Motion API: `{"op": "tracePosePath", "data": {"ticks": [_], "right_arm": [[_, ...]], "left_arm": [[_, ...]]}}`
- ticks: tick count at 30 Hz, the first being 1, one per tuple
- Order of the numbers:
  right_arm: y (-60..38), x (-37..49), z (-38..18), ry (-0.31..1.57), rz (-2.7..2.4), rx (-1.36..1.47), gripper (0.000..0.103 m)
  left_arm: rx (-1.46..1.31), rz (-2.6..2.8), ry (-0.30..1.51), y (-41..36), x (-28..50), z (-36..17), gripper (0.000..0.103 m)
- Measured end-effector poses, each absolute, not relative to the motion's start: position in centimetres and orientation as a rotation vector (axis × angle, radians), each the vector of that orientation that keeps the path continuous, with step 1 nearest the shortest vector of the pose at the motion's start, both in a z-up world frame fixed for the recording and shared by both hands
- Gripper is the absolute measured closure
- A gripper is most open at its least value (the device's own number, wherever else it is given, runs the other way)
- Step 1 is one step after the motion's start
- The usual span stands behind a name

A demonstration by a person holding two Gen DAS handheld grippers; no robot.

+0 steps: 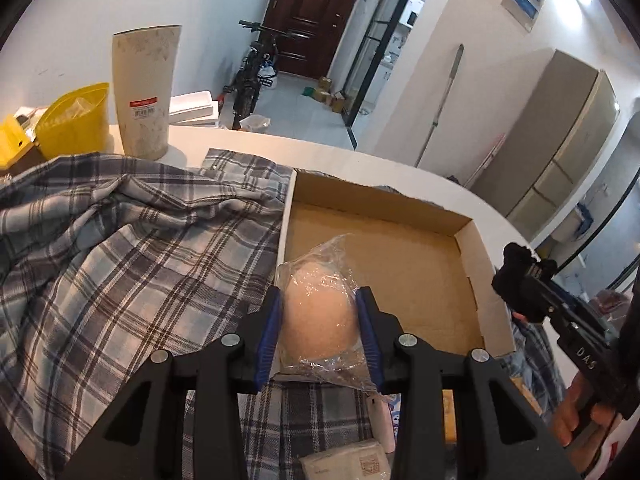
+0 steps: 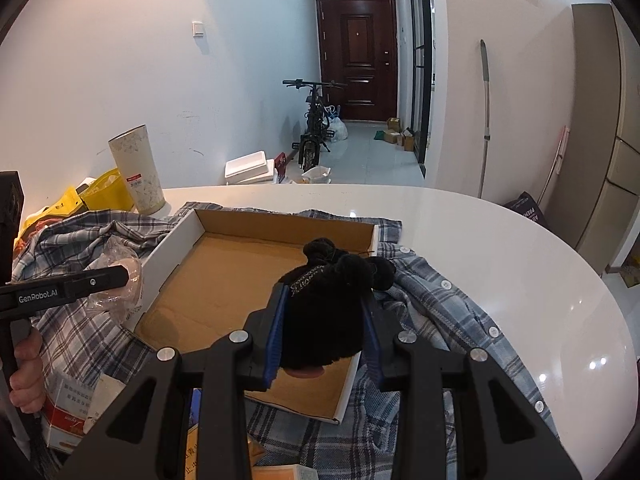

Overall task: Organize objects
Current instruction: 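Lower the bun into the cardboard box and open the left tool while the right tool carries the glove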

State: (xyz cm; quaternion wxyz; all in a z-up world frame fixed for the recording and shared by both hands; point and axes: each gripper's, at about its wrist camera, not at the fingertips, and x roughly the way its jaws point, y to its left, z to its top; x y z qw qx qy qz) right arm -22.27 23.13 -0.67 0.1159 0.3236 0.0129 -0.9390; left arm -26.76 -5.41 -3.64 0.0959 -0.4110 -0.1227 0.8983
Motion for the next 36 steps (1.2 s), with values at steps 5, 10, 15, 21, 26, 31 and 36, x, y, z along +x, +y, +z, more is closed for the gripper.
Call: {"op": "tracePosePath", "data": {"ticks": [5,10,15,21,26,31,36], "right_arm": [[23.0,-22.4,-0.7,0.049,-2.757,0.954,0.07],[23.1,-22.5,-0.9,0.051,-2.764,0.963,0.07],[23.2,-22.5,-0.7,0.034,-2.767,0.955,0.07],[23.1,-22.4,-0.6,0.022,-2.759,0.954,0.07],[23.4,-23.1,-1.2,-0.051,-2.706,1.009,0.07],[23.4,-23.2,-1.3,-0.049,-2.718,1.013,0.07],[23.0,-23.4,-1.9,-0.036,-2.698,1.044,0.07]], "left_arm": [[-1.219,2.66,-0.316,-4.8,-26.7,-3.6,0.064],[-1.199,2.658,-0.335,-5.0,-26.6,-3.5,0.064],[-1.161,2.662,-0.31,-4.5,-26.0,-3.0,0.064],[-1.008,2.766,-0.188,-3.6,-24.4,-1.3,0.044],[-0.97,2.779,-0.117,-2.7,-24.0,-0.8,0.043],[-0.953,2.8,-0.125,-3.1,-23.8,-0.5,0.04],[-0.947,2.804,-0.116,-3.0,-23.6,-0.4,0.04]]}}
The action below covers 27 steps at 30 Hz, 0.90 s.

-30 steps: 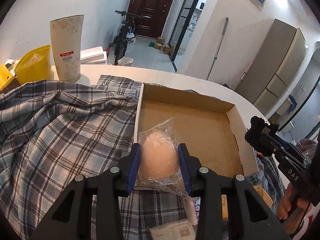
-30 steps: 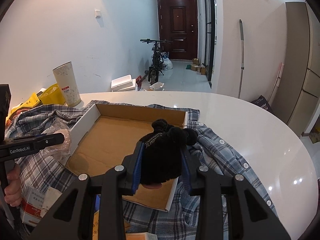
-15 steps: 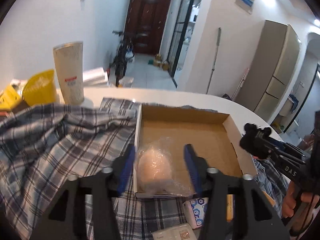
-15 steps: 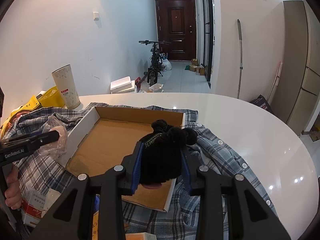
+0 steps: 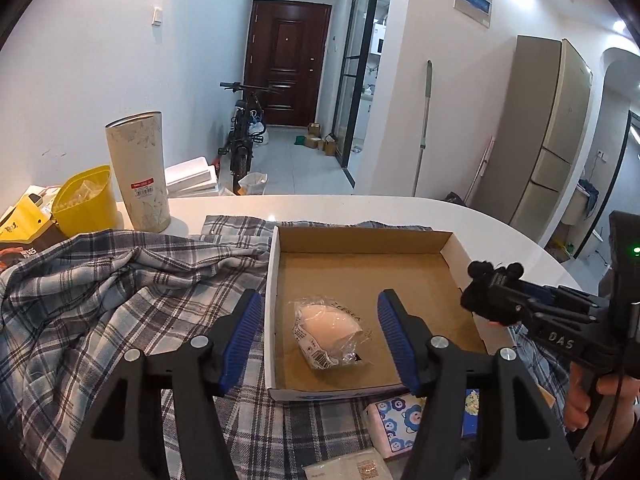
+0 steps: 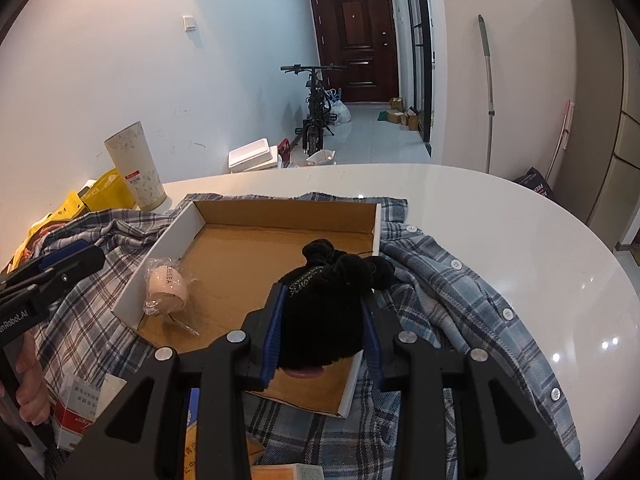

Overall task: Organize objects
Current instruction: 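Lower the bun into the cardboard box and open the left tool while the right tool carries the glove, then lower the black glove into the cardboard box and open the right tool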

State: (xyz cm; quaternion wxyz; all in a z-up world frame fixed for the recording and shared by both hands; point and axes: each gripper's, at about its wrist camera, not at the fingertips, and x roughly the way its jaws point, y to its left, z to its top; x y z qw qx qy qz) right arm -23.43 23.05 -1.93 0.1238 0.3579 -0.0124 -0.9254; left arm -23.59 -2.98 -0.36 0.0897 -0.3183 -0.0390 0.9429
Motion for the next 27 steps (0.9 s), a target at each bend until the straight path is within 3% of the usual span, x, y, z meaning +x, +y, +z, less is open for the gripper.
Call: {"op": "tracePosePath", "data": {"ticks": [6,10,16,23,27], "right_arm": [[22.9,-24.0,-3.1,-0.03,-2.679,1.122,0.066],[23.0,-23.9,-3.0,-0.036,-2.691,1.102,0.032],[23.3,-23.0,-1.6,-0.034,-2.747,1.008,0.026],[23.2,-22.5,-0.6,-0.031,-2.753,0.953,0.025],[23.3,-22.0,0.1,-0.036,-2.758,0.911,0.025]], "left_arm": [[-0.936,2.814,-0.098,-2.8,-23.3,-0.3,0.039],[-0.933,2.817,-0.097,-2.8,-23.2,-0.3,0.039],[-0.932,2.829,-0.098,-2.8,-22.9,-0.1,0.039],[-0.801,2.954,0.034,-1.6,-19.7,1.5,0.039],[-0.737,2.934,-0.014,-1.6,-17.8,3.4,0.039]]}}
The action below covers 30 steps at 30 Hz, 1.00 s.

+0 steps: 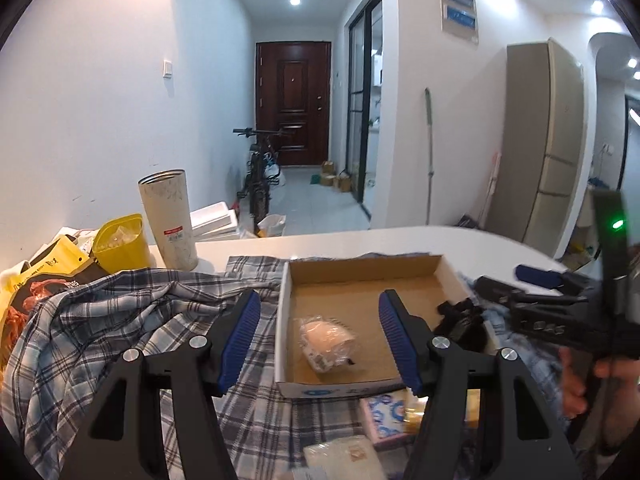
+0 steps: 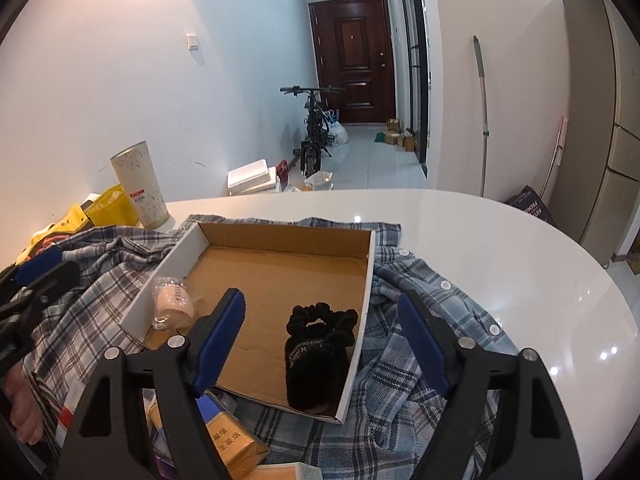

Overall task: Organize objects
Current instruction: 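Lower the black glove into the cardboard box and open the right tool, then withdraw both tools from the box back toward the remaining items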

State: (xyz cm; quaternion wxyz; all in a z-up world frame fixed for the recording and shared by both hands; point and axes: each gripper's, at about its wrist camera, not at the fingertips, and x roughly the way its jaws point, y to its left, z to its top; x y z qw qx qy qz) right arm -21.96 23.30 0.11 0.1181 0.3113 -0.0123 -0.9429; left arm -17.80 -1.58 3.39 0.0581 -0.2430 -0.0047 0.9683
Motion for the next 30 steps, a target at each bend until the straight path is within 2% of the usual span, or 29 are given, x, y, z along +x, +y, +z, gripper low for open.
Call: {"op": "tracePosePath", "data": {"ticks": [7,12,16,20,27,30], "right_arm": [[23.0,-21.0,1.5,-0.018,-2.754,0.845,0.025],[23.5,-17.8,5.0,-0.019,-2.784,0.717,0.025],[23.9,-13.9,7.7,-0.015,-2.801,0.599,0.025],[24.1,-10.3,8.6,0.024,-2.806,0.515,0.019],[23.1,-6.0,7.8,0.19,-2.835,0.452,0.019],[23.1,-5.4,6.6,0.247,-2.82,0.476,0.014]], "left_arm": [[-0.717,2.977,0.003,-1.4,-15.3,6.3,0.036],[-0.724,3.003,0.073,-0.7,-11.8,6.9,0.035],[-0.79,2.993,0.073,-0.6,-9.7,5.8,0.035],[-0.853,2.99,0.077,-0.5,-8.5,4.0,0.035],[-0.971,2.945,0.024,-0.9,-8.1,0.2,0.035],[-1.026,2.917,0.027,-0.8,-8.5,-1.3,0.035]]}}
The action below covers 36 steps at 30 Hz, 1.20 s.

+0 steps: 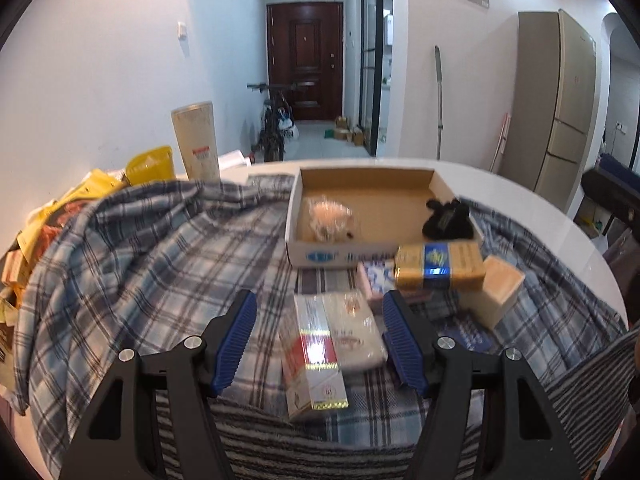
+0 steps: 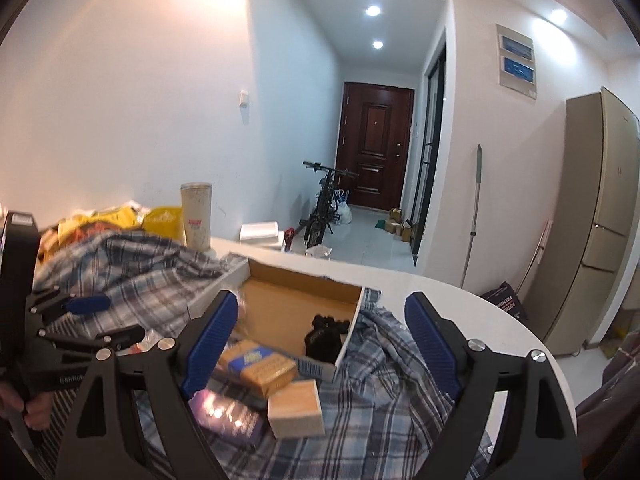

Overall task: Organize objects
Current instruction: 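Withdraw both tools from the box back toward the remaining items, then grasp the red-and-white cigarette carton with the left tool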

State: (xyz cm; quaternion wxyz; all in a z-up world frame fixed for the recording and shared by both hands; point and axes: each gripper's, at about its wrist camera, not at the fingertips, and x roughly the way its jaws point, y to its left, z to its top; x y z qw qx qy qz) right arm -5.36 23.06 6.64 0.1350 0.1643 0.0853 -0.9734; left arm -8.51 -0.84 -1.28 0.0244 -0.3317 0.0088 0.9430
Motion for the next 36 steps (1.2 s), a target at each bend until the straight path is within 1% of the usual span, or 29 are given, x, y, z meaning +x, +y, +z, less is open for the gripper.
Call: {"op": "tracePosePath", "data": {"ticks": [2,3,4,8,9,10,15,16,18,19,22,26,36], "right_arm": [[23.1,-6.2,5.4,0.238,-2.762,0.563,0.014],[23.3,-6.7,4.7,0.205,-2.741,0.621,0.014],[23.9,-7.7,3.1,0.128,-2.723,0.703,0.014],[24.7,-8.5,1.5,0.081,-2.724,0.763,0.014],[24.9,-8.6,1.2,0.073,-2.73,0.769,0.014],[25.1,-8.9,0.9,0.067,-2.739,0.771,0.014],[25.6,-10.3,-0.1,0.085,-2.786,0.775,0.014],[25.7,-10.6,-0.3,0.079,-2.78,0.784,0.014],[25.8,-11.1,-0.6,0.069,-2.764,0.804,0.014],[25.7,-11.3,-0.8,0.07,-2.763,0.809,0.014],[25.8,-11.5,-1.1,0.075,-2.769,0.82,0.014],[25.8,-11.7,-1.4,0.074,-2.771,0.829,0.014],[25.0,-12.0,-2.0,0.11,-2.737,0.866,0.014]], "left_arm": [[-1.066,2.9,0.022,-0.9,-8.9,-2.2,0.035],[-1.084,2.892,0.017,-1.1,-9.0,-2.6,0.035],[-1.102,2.884,0.011,-1.2,-9.2,-3.0,0.035],[-1.169,2.839,-0.034,-1.6,-10.3,-4.5,0.035],[-1.177,2.832,-0.036,-1.6,-10.4,-4.7,0.037],[-1.187,2.826,-0.031,-1.5,-10.5,-5.0,0.043],[-1.266,2.783,-0.017,-1.2,-11.3,-6.2,0.053],[-1.275,2.782,-0.026,-1.3,-11.4,-6.4,0.057],[-1.286,2.793,-0.062,-1.9,-11.6,-6.5,0.068],[-1.289,2.794,-0.087,-2.2,-11.6,-6.6,0.071],[-1.288,2.788,-0.197,-3.4,-11.6,-6.6,0.077],[-1.208,2.806,-0.289,-4.5,-11.0,-5.9,0.079],[-0.91,2.856,-0.371,-5.1,-8.7,-3.4,0.079]]}}
